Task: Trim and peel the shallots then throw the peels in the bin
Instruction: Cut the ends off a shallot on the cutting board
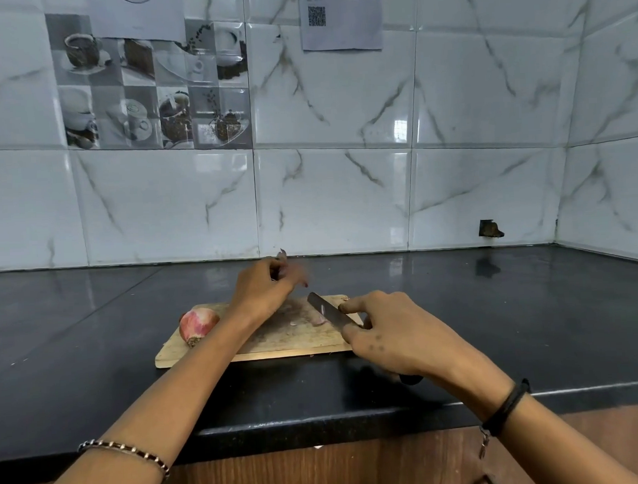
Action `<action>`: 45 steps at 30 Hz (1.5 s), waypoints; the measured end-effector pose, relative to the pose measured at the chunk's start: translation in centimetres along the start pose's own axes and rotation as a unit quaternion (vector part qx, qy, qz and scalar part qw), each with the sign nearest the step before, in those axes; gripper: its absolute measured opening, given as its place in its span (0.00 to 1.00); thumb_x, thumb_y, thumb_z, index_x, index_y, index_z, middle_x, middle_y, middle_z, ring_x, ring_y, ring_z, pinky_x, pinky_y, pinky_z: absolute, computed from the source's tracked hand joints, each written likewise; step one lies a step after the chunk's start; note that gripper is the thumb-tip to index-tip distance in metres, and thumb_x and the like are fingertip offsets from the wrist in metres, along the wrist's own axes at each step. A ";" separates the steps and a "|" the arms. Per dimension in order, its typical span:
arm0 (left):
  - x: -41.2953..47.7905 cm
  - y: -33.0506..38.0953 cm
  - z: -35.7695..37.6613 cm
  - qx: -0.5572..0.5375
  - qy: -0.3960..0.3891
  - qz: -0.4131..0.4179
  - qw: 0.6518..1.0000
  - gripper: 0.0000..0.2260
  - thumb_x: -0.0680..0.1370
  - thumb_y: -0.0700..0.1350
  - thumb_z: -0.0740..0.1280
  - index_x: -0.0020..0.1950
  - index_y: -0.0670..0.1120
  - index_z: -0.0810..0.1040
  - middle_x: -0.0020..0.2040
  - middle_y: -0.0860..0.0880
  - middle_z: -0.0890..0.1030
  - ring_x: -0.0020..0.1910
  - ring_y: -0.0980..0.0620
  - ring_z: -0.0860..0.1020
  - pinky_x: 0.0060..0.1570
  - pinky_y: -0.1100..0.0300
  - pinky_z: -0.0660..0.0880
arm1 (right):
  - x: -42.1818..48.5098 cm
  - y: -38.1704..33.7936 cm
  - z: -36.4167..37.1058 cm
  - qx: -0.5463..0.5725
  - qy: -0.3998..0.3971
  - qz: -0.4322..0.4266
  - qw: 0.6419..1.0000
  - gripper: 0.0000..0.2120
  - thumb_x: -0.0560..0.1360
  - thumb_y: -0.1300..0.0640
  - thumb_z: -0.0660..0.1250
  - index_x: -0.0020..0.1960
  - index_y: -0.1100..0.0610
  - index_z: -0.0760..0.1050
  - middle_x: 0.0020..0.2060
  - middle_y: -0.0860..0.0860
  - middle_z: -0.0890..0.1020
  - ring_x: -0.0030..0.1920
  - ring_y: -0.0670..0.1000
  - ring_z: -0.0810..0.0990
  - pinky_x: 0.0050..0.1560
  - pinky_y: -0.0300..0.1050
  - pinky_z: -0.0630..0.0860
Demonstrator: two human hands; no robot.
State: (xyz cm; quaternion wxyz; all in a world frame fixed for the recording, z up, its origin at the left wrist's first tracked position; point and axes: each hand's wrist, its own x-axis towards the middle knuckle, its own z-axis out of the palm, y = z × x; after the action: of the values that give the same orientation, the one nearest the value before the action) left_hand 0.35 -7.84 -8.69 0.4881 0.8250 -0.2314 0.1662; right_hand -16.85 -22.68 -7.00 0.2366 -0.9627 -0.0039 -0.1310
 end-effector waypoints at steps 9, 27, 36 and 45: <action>0.6 -0.7 -0.2 0.005 0.023 -0.017 1.000 0.18 0.74 0.64 0.69 0.52 0.51 0.83 0.49 0.56 0.85 0.51 0.55 0.82 0.55 0.55 0.78 | -0.8 -0.8 0.0 0.000 -0.056 -0.031 0.998 0.21 0.81 0.39 0.60 0.73 0.42 0.71 0.32 0.45 0.79 0.22 0.46 0.77 0.29 0.36 0.71; -0.2 -0.6 0.4 -0.112 -0.183 -0.008 0.977 0.15 0.74 0.35 0.75 0.55 0.51 0.80 0.53 0.49 0.86 0.54 0.57 0.83 0.57 0.68 0.76 | 0.0 1.4 0.9 -0.006 0.109 0.040 0.993 0.17 0.80 0.48 0.58 0.67 0.47 0.73 0.49 0.50 0.84 0.46 0.55 0.83 0.50 0.53 0.81; 0.1 -1.1 0.7 -0.125 -0.163 -0.007 0.979 0.18 0.71 0.35 0.77 0.60 0.43 0.80 0.52 0.47 0.86 0.54 0.52 0.84 0.51 0.68 0.76 | 0.6 1.7 2.6 0.074 0.139 -0.001 0.987 0.13 0.82 0.43 0.56 0.55 0.50 0.75 0.36 0.49 0.80 0.32 0.48 0.81 0.40 0.50 0.82; 0.3 -1.1 1.2 -0.056 -0.121 0.019 0.991 0.17 0.68 0.47 0.81 0.55 0.51 0.83 0.49 0.52 0.87 0.52 0.53 0.84 0.62 0.49 0.77 | 1.7 1.3 2.6 0.053 0.109 0.001 0.993 0.17 0.83 0.44 0.56 0.56 0.55 0.77 0.37 0.49 0.78 0.31 0.47 0.76 0.30 0.35 0.71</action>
State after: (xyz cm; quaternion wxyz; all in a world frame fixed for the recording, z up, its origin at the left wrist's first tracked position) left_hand 1.20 -8.51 -9.88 0.4988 0.8058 -0.3132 0.0612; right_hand -14.51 -22.71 -9.40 0.2868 -0.9287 0.0163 -0.2345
